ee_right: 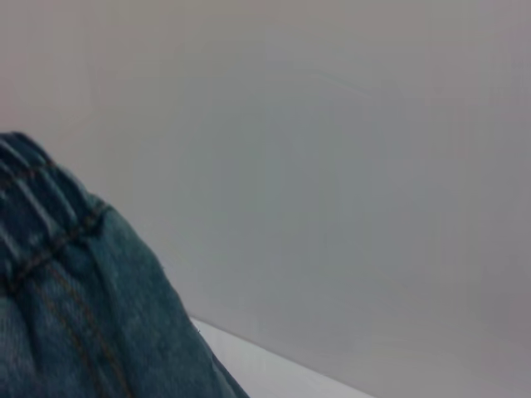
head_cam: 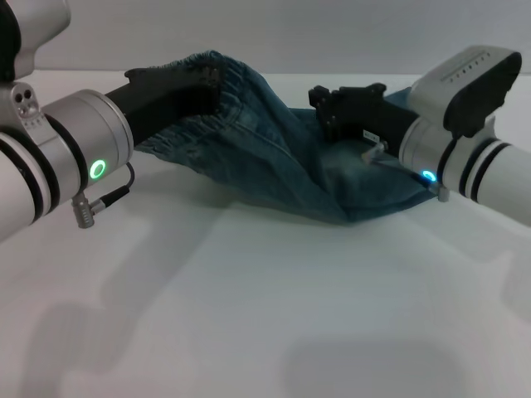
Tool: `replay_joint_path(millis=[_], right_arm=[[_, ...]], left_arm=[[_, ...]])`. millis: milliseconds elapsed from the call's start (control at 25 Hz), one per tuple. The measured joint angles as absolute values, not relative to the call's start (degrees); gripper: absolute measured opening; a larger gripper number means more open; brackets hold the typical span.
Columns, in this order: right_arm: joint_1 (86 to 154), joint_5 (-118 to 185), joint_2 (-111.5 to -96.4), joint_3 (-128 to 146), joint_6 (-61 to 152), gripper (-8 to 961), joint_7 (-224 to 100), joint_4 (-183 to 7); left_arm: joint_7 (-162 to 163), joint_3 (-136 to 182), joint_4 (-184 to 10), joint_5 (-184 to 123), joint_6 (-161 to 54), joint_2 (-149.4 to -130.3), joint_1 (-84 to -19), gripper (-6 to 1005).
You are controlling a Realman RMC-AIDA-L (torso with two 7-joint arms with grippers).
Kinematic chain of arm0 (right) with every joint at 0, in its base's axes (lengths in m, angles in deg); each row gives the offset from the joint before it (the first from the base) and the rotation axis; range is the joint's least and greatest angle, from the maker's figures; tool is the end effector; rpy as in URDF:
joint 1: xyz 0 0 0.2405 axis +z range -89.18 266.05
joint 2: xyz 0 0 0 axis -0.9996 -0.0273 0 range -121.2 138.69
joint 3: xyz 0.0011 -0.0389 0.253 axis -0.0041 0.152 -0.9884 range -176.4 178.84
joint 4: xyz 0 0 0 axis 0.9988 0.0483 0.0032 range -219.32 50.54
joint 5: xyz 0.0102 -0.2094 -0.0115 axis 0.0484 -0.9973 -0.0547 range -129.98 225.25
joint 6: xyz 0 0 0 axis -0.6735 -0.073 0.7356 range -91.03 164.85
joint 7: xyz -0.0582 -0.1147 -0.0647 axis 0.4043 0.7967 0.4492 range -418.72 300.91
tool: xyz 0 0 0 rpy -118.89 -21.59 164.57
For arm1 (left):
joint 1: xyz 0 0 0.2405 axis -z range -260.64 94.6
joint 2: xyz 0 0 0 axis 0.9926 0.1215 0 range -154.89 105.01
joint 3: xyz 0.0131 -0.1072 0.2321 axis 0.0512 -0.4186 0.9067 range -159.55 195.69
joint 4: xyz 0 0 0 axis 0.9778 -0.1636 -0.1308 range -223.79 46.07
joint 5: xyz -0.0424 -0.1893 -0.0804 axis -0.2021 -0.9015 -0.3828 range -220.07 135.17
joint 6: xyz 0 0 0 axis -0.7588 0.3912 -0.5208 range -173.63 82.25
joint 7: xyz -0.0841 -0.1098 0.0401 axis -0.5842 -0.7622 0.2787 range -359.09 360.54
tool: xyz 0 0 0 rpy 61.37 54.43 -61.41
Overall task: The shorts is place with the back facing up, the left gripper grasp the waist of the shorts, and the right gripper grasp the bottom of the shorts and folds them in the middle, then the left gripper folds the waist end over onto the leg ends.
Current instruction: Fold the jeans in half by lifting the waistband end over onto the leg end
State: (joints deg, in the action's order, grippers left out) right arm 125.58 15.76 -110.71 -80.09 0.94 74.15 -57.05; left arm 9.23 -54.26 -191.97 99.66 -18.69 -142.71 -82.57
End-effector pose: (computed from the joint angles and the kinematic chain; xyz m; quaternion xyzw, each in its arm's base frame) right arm 0.2026 0.4101 -0.0783 -0.8763 0.1989 0.2459 0.3633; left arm -0.1345 0.3140 0.0081 -0.8088 -0.3538 -0.2556 0.3942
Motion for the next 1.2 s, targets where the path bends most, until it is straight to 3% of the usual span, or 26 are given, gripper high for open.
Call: replay_joint_path(millis=[1200], right_arm=[[132.40,30.52,-111.05,-54.11,7.60,-1,69.68,-55.26]], left_arm=[[10.75,-54.10,-192.54,99.22,-22.12,-142.72,-78.19,33]])
